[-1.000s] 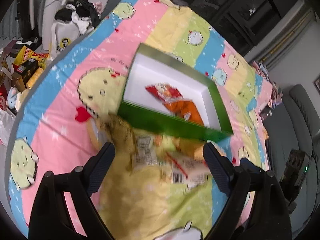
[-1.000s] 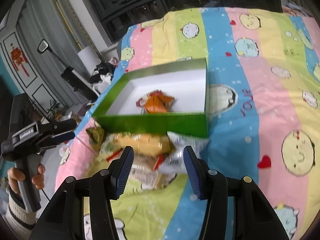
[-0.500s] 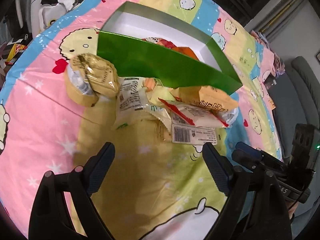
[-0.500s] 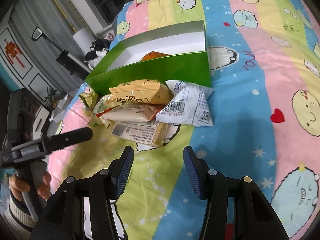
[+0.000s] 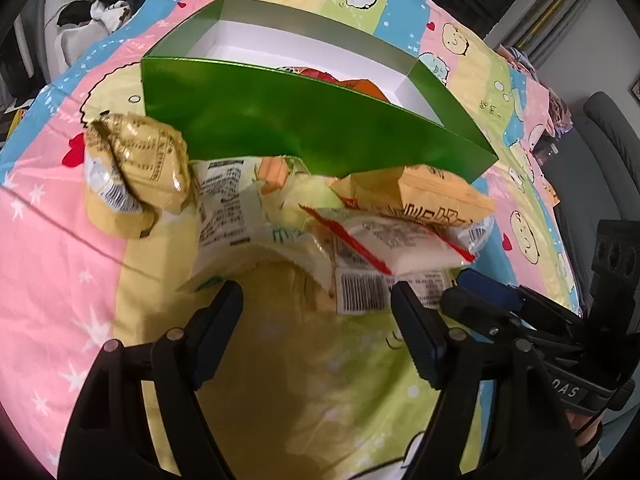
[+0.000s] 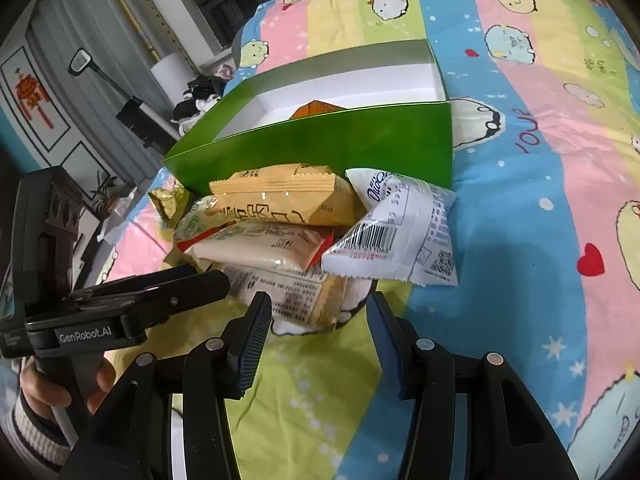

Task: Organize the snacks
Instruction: 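Grasp the clear barcoded biscuit packet with the left gripper, then carry the biscuit packet over the green box with the left gripper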

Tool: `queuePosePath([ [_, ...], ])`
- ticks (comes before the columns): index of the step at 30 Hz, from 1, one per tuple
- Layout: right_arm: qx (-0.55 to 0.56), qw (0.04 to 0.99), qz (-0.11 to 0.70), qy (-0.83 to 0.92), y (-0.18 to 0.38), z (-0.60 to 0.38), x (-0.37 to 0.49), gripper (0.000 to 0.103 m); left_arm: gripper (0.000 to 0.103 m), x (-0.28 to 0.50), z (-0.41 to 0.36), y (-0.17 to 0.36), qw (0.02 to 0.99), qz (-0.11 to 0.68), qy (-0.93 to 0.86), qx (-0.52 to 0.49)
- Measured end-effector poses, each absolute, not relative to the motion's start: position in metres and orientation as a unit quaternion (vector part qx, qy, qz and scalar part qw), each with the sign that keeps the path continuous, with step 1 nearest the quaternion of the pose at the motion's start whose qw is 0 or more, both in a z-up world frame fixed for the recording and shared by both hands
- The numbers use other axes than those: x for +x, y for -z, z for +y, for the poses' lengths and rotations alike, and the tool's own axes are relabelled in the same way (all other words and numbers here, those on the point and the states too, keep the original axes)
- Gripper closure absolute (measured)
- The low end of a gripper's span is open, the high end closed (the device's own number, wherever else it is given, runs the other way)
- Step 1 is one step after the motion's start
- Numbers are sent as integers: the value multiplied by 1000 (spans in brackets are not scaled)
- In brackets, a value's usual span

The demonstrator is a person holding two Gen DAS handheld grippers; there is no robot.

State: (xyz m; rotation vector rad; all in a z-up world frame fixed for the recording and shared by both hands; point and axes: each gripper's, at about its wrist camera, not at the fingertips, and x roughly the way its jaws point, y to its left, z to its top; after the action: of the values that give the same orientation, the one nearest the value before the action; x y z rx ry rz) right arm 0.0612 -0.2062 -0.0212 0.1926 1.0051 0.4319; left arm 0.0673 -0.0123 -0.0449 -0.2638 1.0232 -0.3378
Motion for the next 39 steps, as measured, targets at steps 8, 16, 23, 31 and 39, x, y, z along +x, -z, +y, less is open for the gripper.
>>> queuePosePath([
  [8, 104, 842, 482, -219, 34, -198, 75, 53, 59, 75, -29, 47, 845, 488, 186, -111],
  [16, 120, 838, 483, -225, 37, -203, 74, 63, 61, 76, -28, 48, 845, 488, 184, -115],
  [23, 132, 842, 476, -217, 31, -205, 60, 69, 61, 63, -27, 41, 844, 490, 180, -127],
  [31, 119, 848, 468, -220, 16, -202, 31, 69, 61, 28, -25, 24, 851, 478, 174, -128],
  [39, 114, 860, 445, -223, -7, -203, 10, 69, 63, 4, -25, -1, 863, 452, 180, -133],
])
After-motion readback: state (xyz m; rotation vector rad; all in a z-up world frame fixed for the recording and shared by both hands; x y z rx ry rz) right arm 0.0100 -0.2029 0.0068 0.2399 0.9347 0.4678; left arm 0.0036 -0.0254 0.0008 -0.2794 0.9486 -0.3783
